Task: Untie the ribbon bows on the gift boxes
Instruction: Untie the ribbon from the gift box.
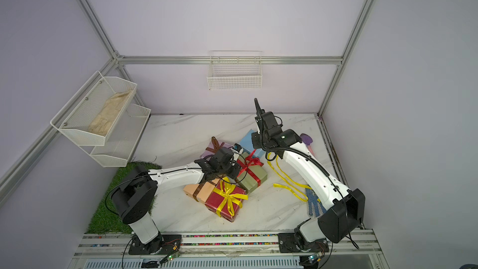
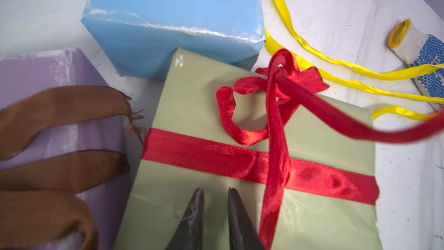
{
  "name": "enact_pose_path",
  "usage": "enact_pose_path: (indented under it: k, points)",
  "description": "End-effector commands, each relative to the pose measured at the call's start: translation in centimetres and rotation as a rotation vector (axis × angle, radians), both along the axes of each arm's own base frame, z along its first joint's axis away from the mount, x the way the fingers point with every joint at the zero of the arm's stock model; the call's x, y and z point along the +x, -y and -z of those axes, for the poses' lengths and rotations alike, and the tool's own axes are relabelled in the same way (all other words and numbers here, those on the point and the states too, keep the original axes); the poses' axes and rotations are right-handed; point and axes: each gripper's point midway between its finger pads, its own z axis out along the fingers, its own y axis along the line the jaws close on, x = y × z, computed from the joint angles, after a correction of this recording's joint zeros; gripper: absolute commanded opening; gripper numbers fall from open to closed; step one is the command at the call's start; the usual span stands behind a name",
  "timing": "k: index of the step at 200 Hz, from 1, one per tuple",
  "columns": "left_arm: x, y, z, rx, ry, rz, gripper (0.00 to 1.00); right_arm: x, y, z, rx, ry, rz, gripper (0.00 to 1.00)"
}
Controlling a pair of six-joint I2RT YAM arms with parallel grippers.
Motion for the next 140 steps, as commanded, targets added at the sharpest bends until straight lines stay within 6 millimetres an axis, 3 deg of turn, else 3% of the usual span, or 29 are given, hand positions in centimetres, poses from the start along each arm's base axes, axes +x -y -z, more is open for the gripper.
enact_pose_path:
  k: [1,25,60,97,132,140]
  points:
    - [-0.7,0.4,-3.3,-0.046,0.028,0.039,0.22,2.0,2.1,0.1,0.069,0.015,0.071,0.0]
    - [-0.5,0.8,-5.5,-0.069,0.058,0.061,0.26,3.2,4.9,0.7,0.03,0.01,0.167,0.0]
    - [-0.3,1.4,-7.3,-0.086,0.088,0.087,0.36,2.5,7.4,1.5,-0.01,0.006,0.243,0.0]
    - [0.1,2.0,-7.4,-0.061,0.104,0.126,0.49,0.9,11.6,5.3,-0.025,-0.074,0.365,0.0]
    - [0.8,2.9,-7.0,-0.043,0.11,0.144,0.55,-0.2,12.6,7.0,-0.043,-0.116,0.401,0.0]
    - [1.0,3.1,-6.8,-0.035,0.109,0.15,0.56,-0.4,12.8,7.2,-0.05,-0.121,0.404,0.05]
